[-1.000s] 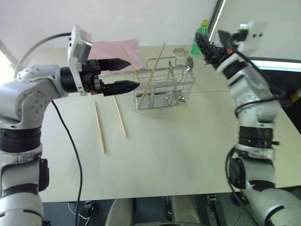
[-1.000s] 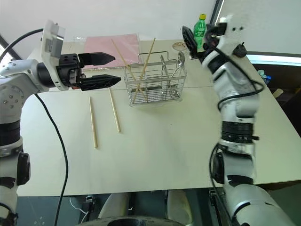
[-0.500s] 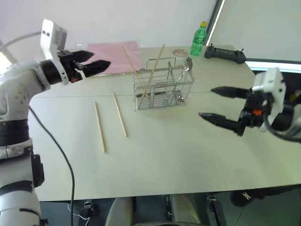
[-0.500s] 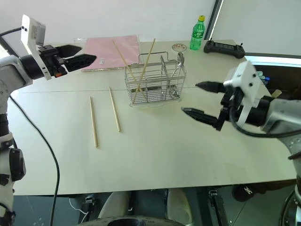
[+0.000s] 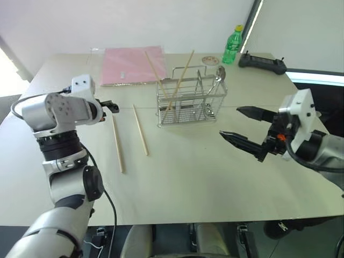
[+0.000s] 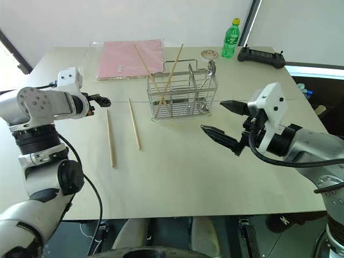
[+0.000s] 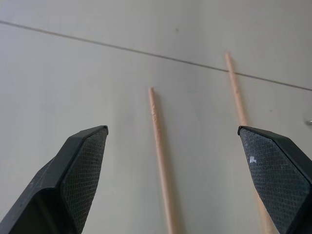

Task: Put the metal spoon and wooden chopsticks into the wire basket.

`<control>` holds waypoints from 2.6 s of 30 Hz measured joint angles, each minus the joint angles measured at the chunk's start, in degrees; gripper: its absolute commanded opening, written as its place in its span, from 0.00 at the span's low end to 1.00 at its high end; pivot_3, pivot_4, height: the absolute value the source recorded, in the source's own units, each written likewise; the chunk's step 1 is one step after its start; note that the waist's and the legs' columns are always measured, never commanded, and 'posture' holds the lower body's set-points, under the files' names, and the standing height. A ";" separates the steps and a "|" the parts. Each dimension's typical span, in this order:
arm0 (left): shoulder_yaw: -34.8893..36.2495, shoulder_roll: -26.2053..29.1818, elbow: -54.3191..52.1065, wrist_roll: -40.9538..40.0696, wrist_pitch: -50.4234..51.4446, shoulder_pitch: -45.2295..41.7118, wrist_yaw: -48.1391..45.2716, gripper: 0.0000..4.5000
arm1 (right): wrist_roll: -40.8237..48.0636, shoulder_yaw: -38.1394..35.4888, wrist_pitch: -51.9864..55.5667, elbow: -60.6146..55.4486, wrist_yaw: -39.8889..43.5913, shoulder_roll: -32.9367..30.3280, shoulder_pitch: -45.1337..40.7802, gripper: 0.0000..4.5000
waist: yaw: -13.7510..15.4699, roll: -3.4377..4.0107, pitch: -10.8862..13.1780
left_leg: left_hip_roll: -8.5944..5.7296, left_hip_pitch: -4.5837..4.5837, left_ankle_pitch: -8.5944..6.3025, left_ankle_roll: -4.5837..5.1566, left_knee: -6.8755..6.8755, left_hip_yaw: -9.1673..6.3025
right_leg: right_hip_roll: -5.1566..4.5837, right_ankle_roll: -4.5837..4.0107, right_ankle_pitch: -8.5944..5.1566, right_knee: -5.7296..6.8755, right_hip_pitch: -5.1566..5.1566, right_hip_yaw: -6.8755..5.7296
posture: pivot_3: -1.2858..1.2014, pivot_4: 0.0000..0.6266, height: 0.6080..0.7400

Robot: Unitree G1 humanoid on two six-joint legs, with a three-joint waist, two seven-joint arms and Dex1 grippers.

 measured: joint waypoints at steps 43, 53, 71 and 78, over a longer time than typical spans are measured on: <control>0.94 0.72 40.89 0.61 -48.56 -15.18 -5.17 0.01 | 10.01 -3.91 -0.27 -0.46 -9.74 -0.91 4.85 1.00 | 1.66 -0.46 0.26 | -0.08 -0.31 0.03 -0.07 0.08 0.05 | -0.20 -0.08 0.04 -0.16 -0.16 -0.08 | 0.52 0.24 0.86; -1.75 -7.35 24.96 -11.32 -70.84 -27.58 -27.03 0.01 | 11.59 -5.10 -0.48 -1.07 -12.31 -1.62 5.45 1.00 | 2.01 -0.03 0.02 | -0.32 -0.17 -0.14 0.00 0.15 0.20 | -0.54 0.21 -0.27 -0.35 0.30 -0.21 | 0.52 0.24 0.86; -15.18 -13.74 20.11 -9.02 -74.53 -16.66 -35.96 0.67 | 15.94 -9.18 -2.77 -3.93 -19.50 -1.36 10.07 1.00 | 1.62 -0.06 0.05 | -0.18 -0.14 -0.15 0.06 0.19 0.25 | -0.36 0.07 -0.27 -0.26 0.22 -0.09 | 0.52 0.24 0.86; -15.28 -13.68 17.13 -10.56 -71.77 -15.07 -35.59 0.99 | 16.98 -9.14 -3.62 -3.50 -20.21 -1.63 9.53 1.00 | 1.67 -0.06 0.05 | -0.18 -0.17 -0.15 0.06 0.18 0.24 | -0.36 0.08 -0.28 -0.29 0.22 -0.09 | 0.52 0.24 0.86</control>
